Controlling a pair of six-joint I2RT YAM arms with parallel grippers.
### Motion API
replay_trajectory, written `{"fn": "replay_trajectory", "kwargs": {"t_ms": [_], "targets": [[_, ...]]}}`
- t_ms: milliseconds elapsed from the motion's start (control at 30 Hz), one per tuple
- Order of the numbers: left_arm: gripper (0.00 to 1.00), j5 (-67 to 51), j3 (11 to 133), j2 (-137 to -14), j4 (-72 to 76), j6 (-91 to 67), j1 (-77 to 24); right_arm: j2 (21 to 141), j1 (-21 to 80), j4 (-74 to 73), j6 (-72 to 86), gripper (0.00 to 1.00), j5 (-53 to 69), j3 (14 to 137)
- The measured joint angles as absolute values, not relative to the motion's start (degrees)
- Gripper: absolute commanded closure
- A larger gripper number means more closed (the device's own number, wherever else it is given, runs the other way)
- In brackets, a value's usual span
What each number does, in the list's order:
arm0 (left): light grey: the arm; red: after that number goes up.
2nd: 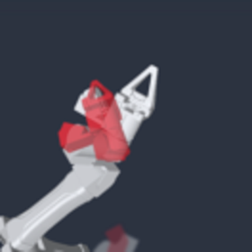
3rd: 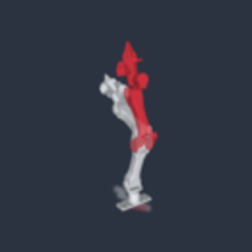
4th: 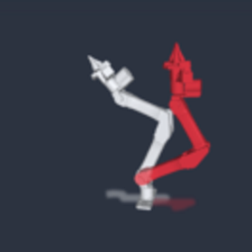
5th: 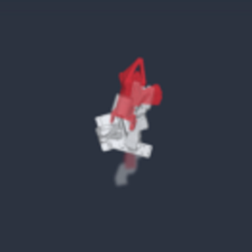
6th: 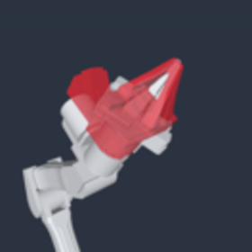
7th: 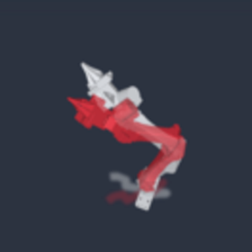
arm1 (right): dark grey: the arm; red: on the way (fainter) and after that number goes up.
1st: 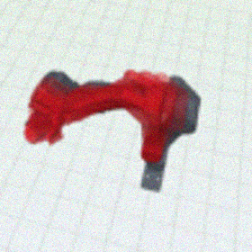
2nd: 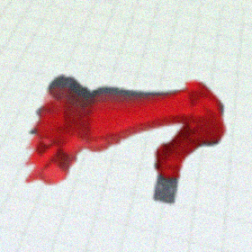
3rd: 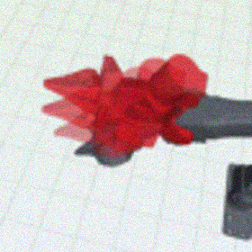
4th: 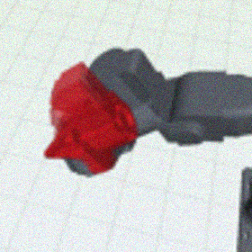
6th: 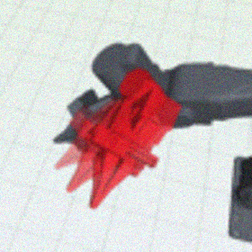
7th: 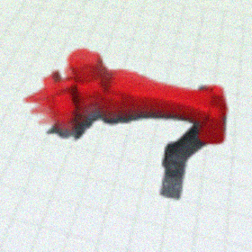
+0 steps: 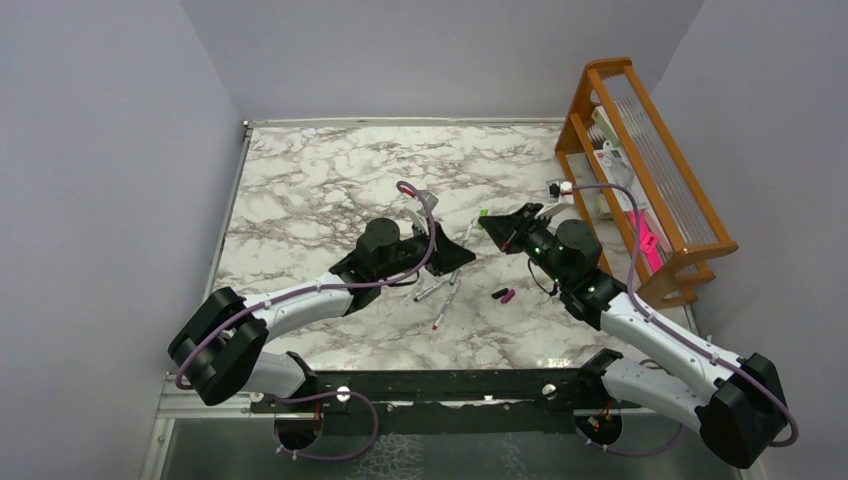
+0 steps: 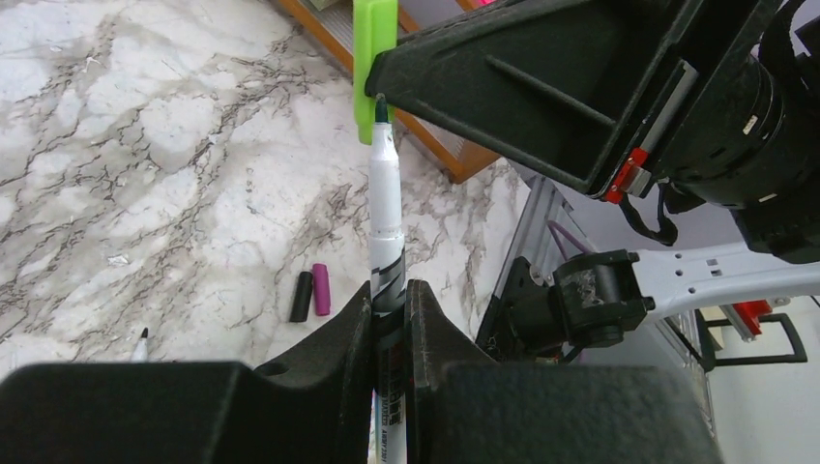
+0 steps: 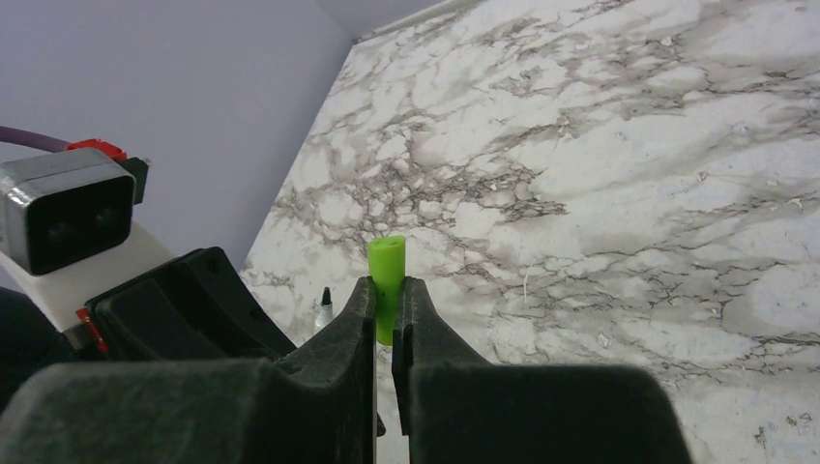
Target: Insert the pens into the pen caps
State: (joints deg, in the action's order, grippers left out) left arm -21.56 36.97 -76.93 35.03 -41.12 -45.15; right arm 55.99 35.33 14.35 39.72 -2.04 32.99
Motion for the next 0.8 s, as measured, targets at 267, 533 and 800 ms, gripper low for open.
{"fn": "replay_trajectory", "kwargs": {"t_ms": [267,533,800], "targets": [[1.0,-21.7,37.0,-77.1,36.0,-42.2,-46.2,52.7,35.3,19.5,39.7,0.99,-2.0,30.5],[1.0,-22.9,37.0,-78.2,37.3,-42.7,-46.6,52.7,35.3,22.4,39.8,0.99,-2.0,30.0],[1.0,-23.2,37.0,-78.3,38.1,-42.7,-46.7,52.7,35.3,22.5,39.8,0.99,-2.0,30.0]]}}
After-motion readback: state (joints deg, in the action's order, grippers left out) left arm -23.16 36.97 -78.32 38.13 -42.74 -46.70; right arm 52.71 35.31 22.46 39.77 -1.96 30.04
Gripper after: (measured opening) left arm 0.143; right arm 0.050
